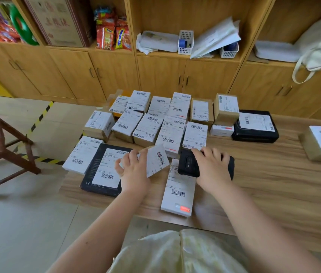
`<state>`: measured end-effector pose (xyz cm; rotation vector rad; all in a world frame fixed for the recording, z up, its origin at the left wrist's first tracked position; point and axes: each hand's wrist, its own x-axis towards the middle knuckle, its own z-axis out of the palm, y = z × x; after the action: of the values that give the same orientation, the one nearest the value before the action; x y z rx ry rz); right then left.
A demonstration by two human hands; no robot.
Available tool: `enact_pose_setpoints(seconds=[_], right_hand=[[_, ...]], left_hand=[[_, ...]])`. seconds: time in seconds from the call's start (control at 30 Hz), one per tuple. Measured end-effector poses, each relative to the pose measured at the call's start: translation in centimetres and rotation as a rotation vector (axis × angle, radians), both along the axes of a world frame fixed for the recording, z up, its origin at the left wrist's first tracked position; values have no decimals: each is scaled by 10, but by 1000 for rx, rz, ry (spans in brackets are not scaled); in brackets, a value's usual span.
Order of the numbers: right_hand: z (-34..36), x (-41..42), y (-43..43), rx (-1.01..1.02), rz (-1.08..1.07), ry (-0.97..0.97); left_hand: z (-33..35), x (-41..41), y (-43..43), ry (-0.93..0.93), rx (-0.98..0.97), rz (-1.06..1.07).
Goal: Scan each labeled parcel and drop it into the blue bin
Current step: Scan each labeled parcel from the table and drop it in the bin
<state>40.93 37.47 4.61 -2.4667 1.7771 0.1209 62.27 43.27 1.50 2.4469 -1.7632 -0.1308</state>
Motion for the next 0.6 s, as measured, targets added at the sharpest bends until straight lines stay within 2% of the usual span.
enact_pose_setpoints(seconds=[0.43, 0.6], right_hand=[[1, -4, 2, 27, -51, 13], [6, -9, 7, 69, -167, -125]], left_hand=[[4, 1, 3, -1, 43, -14], [19, -11, -4, 162, -20, 6]])
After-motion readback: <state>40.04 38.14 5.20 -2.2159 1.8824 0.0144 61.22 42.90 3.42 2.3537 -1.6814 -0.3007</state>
